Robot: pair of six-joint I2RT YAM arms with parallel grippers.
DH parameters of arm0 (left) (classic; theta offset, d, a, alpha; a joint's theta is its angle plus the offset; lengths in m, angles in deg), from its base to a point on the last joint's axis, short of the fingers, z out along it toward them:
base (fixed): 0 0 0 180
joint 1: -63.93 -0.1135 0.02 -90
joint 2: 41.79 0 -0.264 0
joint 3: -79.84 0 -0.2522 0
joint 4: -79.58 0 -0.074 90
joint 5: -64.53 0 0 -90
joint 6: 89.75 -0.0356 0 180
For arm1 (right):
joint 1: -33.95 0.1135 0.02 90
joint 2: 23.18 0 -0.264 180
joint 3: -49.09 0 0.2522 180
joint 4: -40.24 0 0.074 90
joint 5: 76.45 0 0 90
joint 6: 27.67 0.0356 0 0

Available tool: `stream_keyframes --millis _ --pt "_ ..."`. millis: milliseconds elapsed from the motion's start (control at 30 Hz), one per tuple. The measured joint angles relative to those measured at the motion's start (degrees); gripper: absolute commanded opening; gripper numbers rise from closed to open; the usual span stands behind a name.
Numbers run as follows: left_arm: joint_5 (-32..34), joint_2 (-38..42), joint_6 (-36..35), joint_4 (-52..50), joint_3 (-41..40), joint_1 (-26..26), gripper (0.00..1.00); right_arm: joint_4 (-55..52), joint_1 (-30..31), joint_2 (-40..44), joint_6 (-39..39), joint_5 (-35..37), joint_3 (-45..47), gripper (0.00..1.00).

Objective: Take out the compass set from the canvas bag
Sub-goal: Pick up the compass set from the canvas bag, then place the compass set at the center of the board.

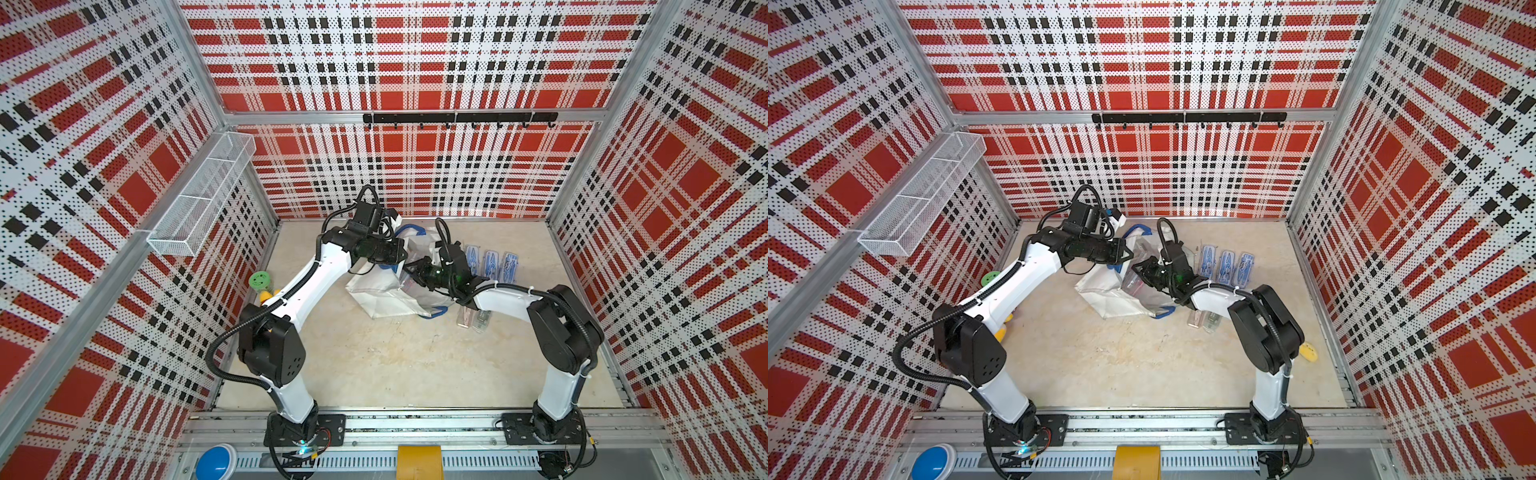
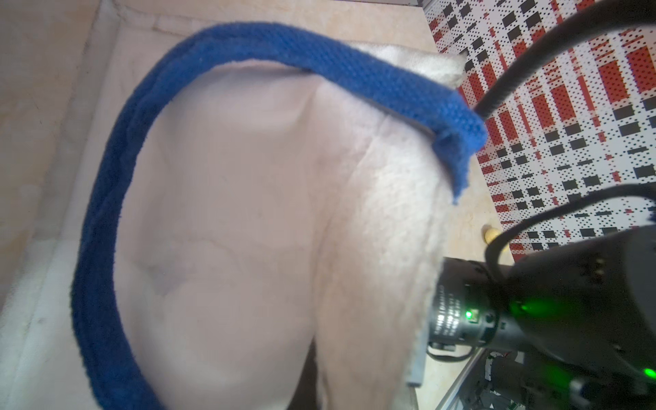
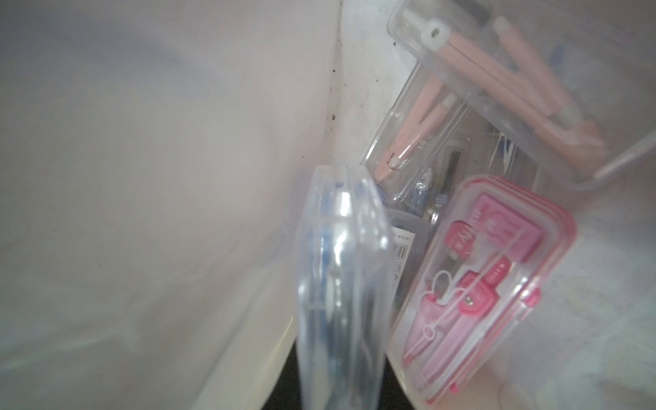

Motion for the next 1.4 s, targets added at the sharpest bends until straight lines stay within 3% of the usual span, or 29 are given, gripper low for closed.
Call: stream_keyframes --millis 467,867,1167,1400 --pt "-0.7 0.1 0.0 -0.1 0.0 -0.6 0.00 -8.0 -1.3 4.8 -4.7 1.9 3.1 0.07" --pt "-1.2 0.1 0.0 -0.1 0.0 -1.3 0.00 -13.8 -9.2 14.9 -10.9 -2.3 3.9 0.07" --pt "-1.7 0.1 0.0 -0.1 0.0 -1.7 0.00 -18.4 -21.4 22.2 -16.9 -15.8 9.5 0.07" --pt "-1.8 0.1 0.0 -0.1 0.0 -1.8 0.00 -32.9 -35.5 29.8 -25.7 -21.5 13.5 0.08"
